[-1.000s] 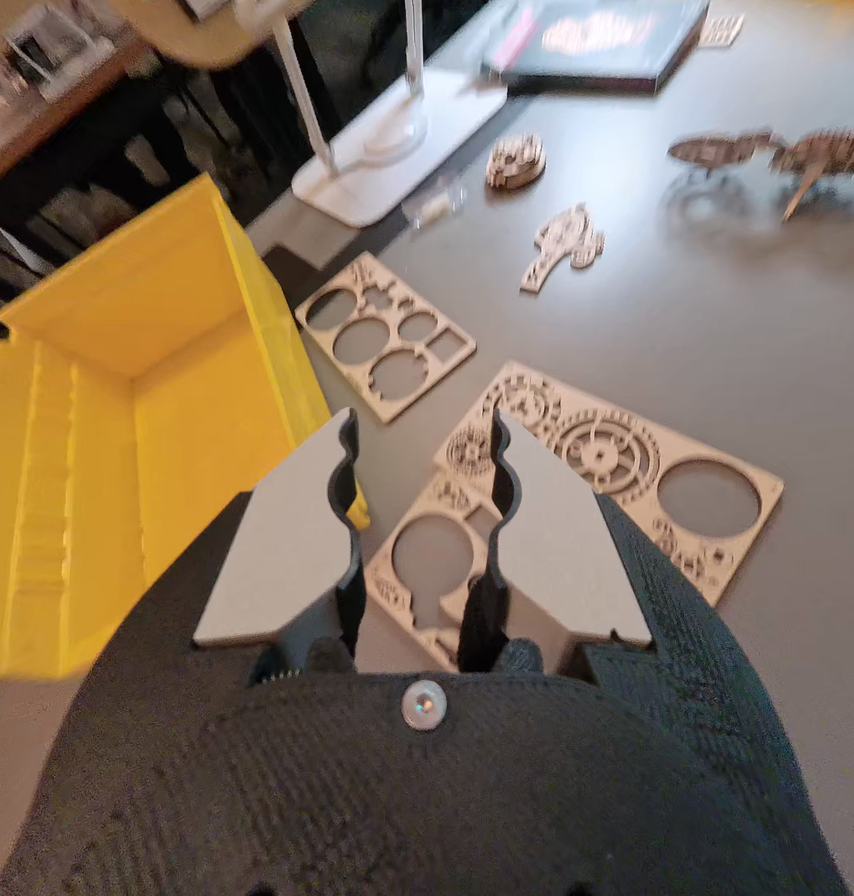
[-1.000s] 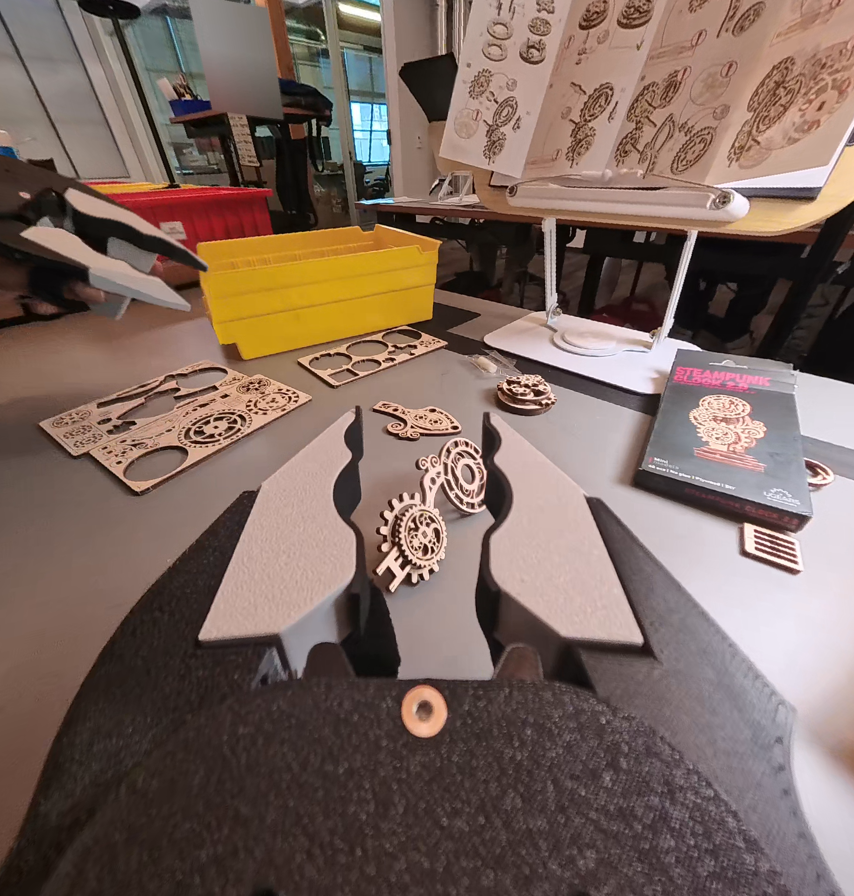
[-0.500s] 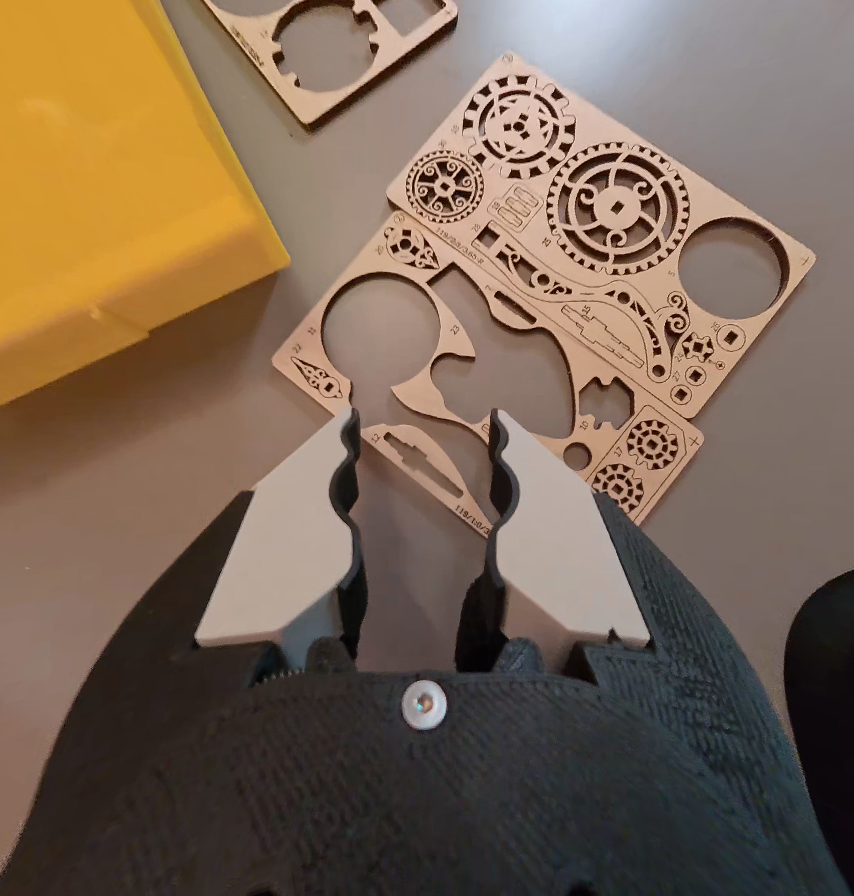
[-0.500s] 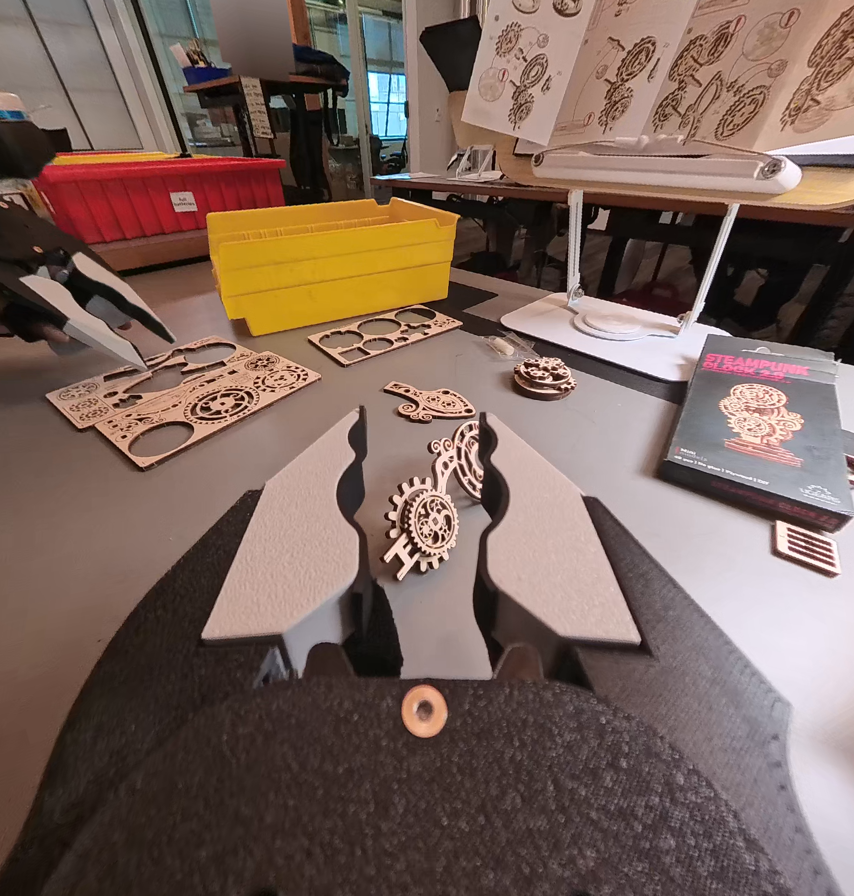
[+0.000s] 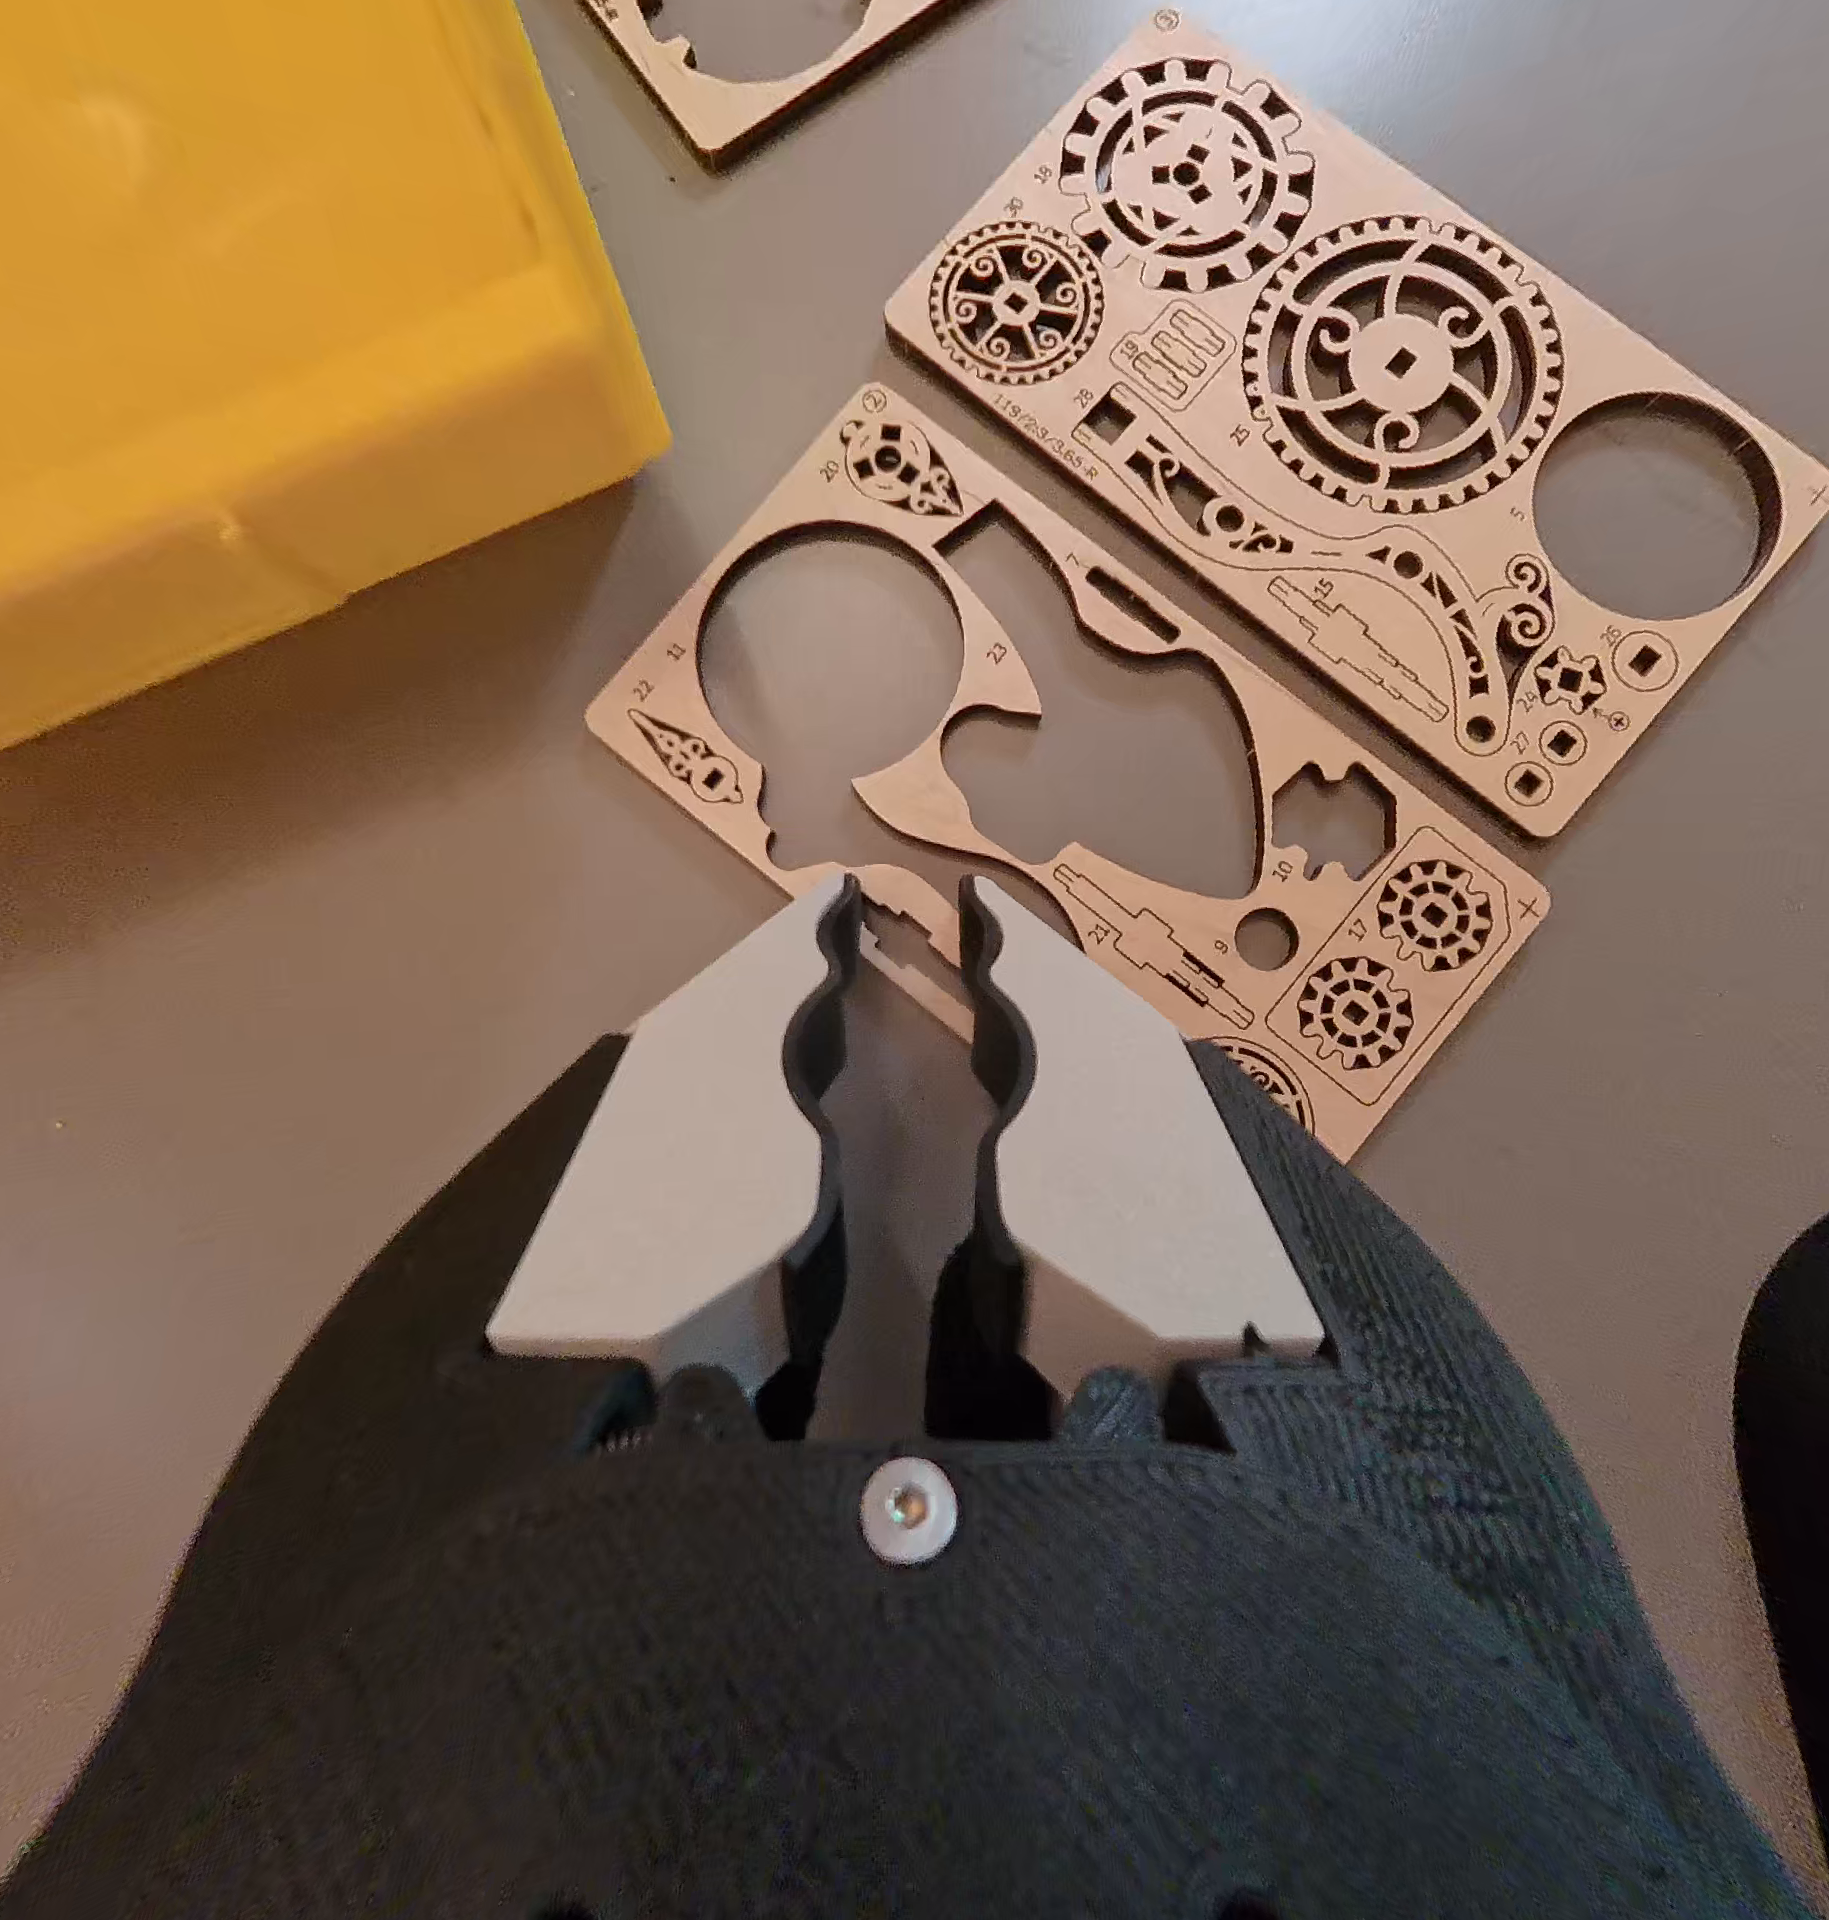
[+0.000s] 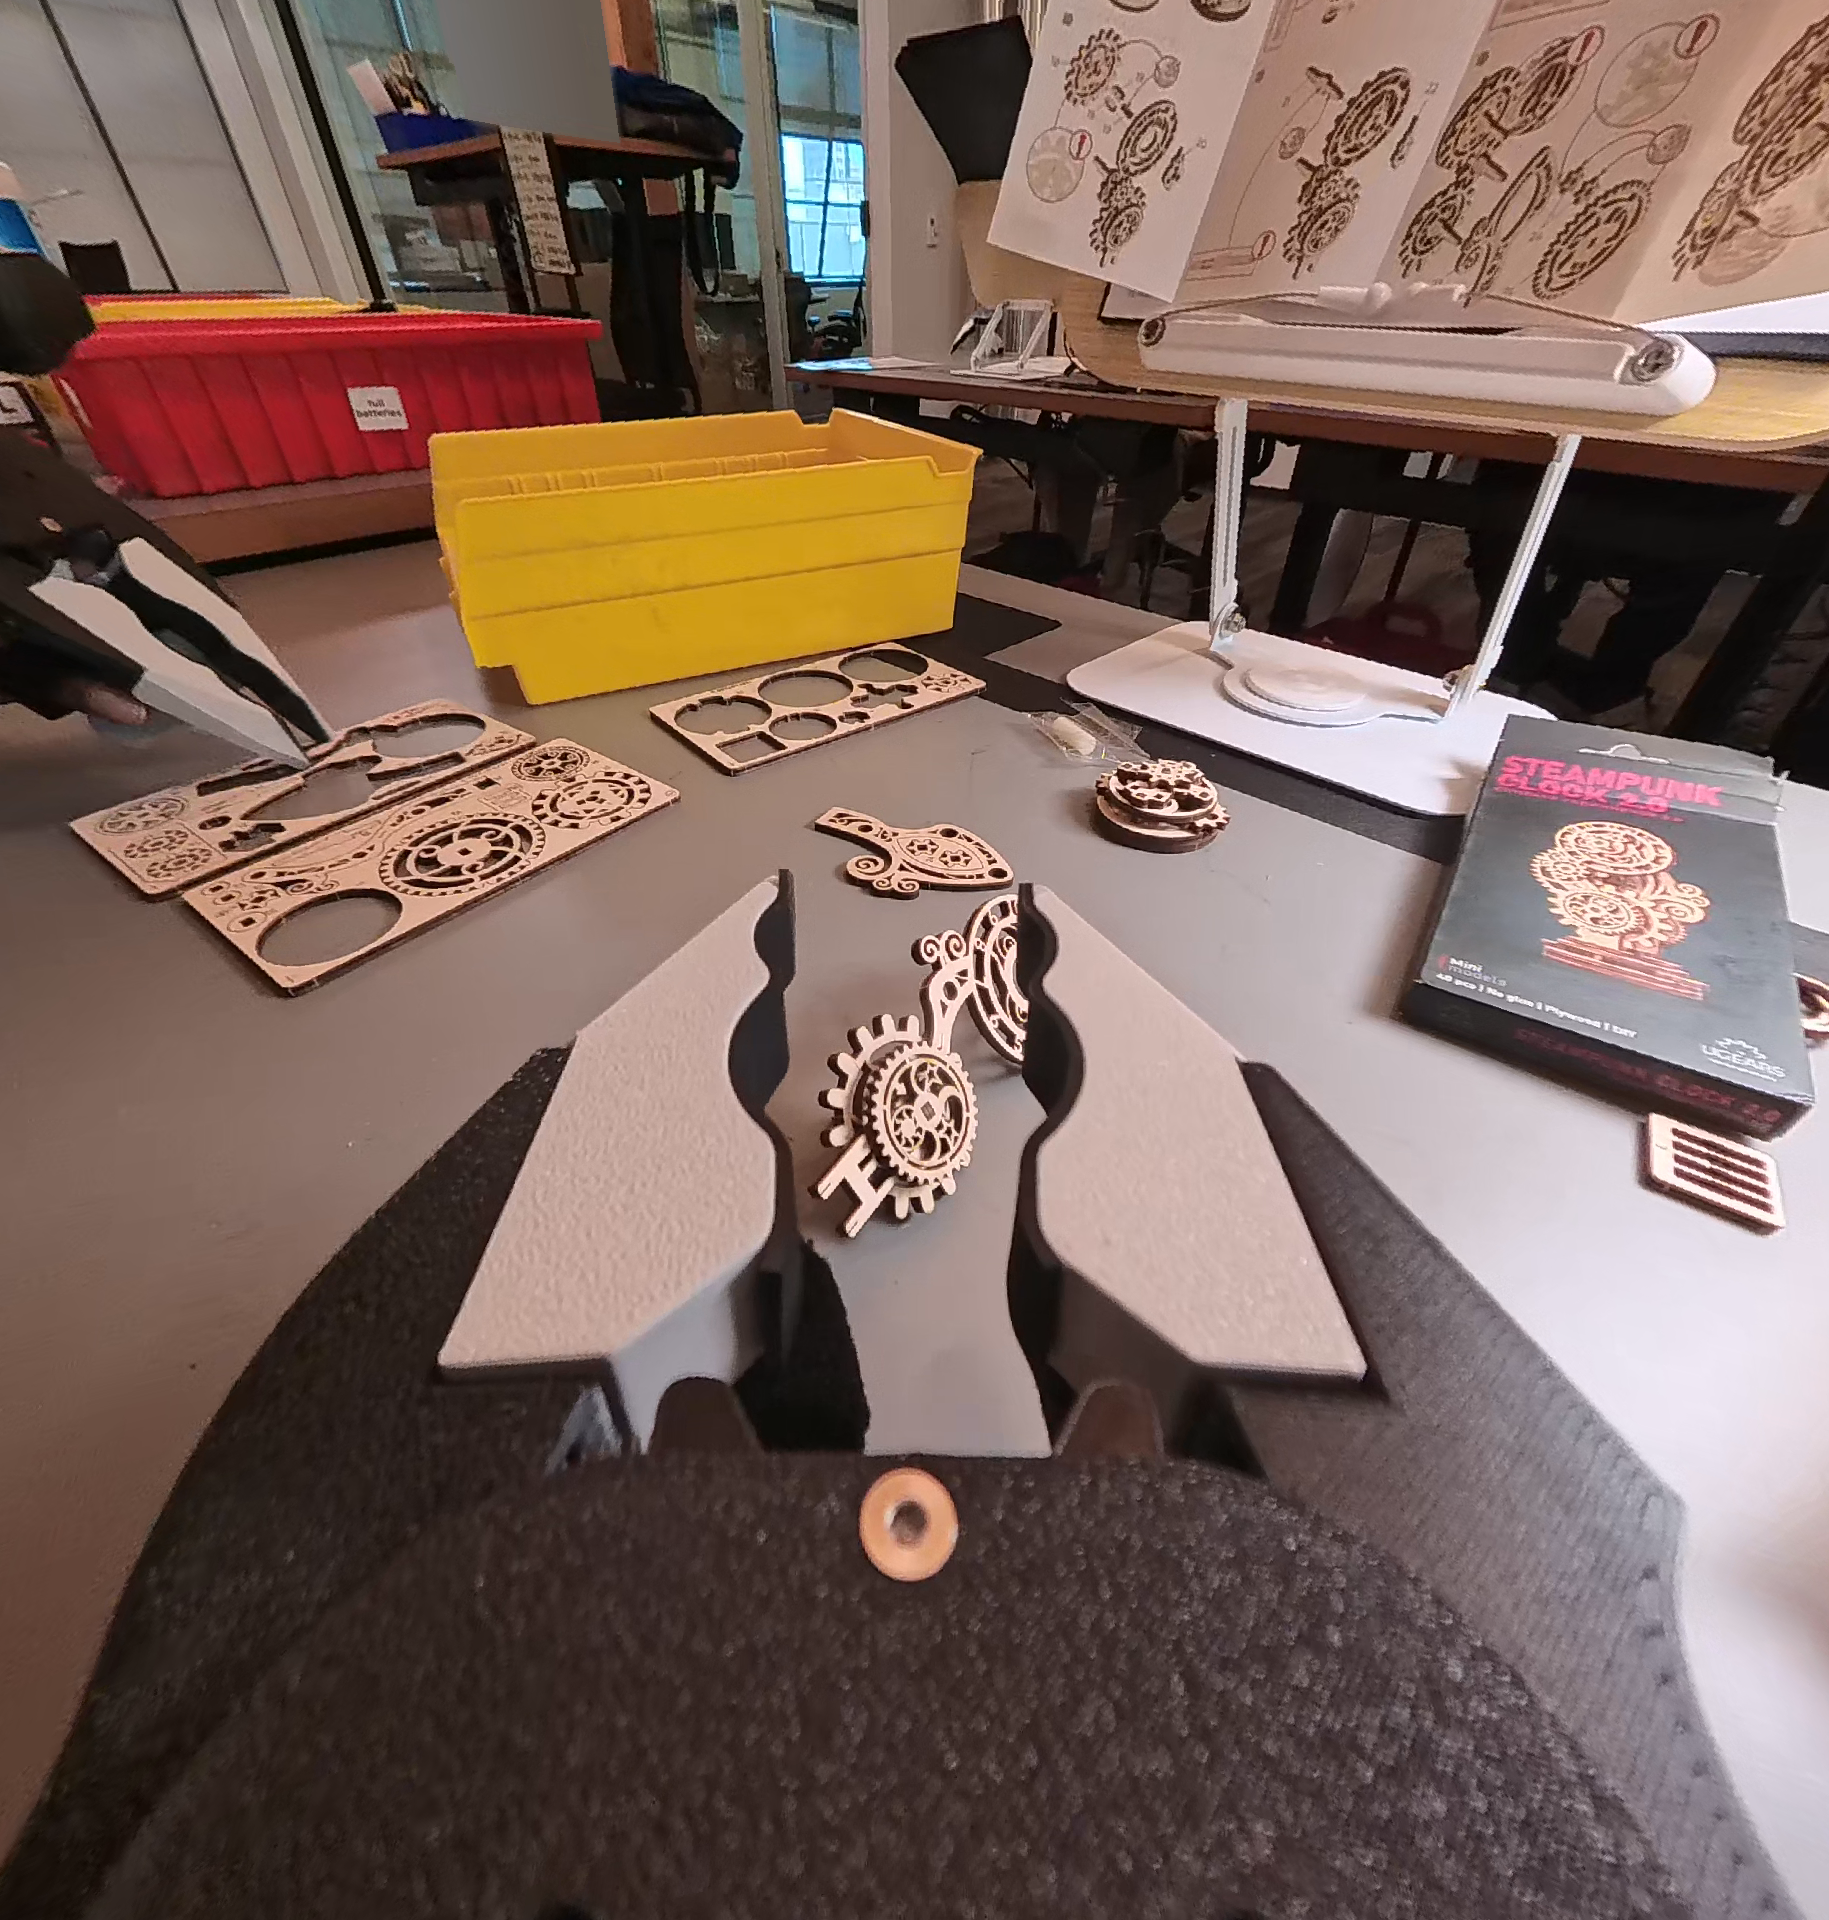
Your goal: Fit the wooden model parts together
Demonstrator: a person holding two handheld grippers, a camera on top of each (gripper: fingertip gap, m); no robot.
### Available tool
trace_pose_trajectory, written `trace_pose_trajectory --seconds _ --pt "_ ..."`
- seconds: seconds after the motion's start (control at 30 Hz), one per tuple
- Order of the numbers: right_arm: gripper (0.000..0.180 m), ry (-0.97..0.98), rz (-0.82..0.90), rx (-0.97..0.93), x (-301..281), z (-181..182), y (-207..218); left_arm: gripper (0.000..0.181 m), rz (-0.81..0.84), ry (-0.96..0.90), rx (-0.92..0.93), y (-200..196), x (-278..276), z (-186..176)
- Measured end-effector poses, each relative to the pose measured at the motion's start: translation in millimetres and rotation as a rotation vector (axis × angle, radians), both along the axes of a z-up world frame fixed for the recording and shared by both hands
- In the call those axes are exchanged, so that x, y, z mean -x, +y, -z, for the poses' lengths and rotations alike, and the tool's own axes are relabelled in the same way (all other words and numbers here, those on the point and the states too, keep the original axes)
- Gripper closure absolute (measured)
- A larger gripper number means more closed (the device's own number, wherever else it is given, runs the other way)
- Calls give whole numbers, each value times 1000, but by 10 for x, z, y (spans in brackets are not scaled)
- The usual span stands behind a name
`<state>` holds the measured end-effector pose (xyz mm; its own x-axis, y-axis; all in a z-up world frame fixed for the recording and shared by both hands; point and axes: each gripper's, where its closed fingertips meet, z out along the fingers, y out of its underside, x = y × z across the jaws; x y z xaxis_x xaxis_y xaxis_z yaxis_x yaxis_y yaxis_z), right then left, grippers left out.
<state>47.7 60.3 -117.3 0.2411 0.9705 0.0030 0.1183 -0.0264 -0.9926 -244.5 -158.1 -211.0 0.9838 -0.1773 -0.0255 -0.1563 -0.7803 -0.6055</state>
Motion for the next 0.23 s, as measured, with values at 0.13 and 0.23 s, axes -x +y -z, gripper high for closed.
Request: trace_pose_trajectory --seconds 0.13,0.23 --pt "141 1 3 -6 -5 -12 1 165 -8 3 -5 -23 20 0" --pt "141 2 7 -15 -10 -22 0 168 -15 39 -8 -36 62 -3"
